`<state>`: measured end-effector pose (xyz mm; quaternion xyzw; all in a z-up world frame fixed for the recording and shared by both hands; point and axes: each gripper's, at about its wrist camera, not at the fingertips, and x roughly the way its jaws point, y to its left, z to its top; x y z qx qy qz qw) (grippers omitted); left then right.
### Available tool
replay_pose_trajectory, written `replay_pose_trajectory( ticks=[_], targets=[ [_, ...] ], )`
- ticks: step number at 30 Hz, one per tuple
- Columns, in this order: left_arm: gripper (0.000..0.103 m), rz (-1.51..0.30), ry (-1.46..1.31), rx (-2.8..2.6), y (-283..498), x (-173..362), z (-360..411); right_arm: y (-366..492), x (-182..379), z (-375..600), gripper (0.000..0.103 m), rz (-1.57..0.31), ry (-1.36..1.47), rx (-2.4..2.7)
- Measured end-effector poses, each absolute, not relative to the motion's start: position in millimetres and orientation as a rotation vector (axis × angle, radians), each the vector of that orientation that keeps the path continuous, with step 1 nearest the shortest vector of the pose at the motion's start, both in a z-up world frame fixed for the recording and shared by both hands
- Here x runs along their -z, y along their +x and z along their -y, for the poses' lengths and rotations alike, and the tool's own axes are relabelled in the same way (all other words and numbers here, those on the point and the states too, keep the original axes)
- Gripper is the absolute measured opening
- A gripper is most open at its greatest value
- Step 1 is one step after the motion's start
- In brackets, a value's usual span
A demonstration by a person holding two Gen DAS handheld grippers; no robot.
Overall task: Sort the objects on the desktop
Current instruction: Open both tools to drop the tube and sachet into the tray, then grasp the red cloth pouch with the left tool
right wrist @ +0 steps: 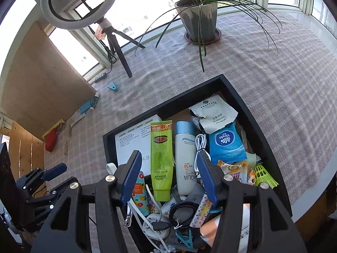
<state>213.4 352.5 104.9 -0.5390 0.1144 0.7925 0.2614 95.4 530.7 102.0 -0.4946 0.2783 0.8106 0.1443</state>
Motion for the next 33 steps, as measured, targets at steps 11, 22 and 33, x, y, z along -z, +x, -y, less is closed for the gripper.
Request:
replay_pose_trajectory(
  ticks=[11,22,33],
  targets=[
    [0.047,-0.115,-1.615,-2.392,141.4,-98.5,-176.5,-27.3,-111.7,-427.4,0.054,-0.719,-1.579,-2.52],
    [0.047,0.259,-1.853,-2.581,40.8,-52.1,18.7,-129.5,-91.5,-317.8,0.054,-0.653,-1.737,-2.609],
    [0.048,0.555,-1.925,-2.508,-33.5,9.9,83.1,-174.5,-51.6,-284.1,0.054,-0.713,-1.858,-2.558]
  ],
)
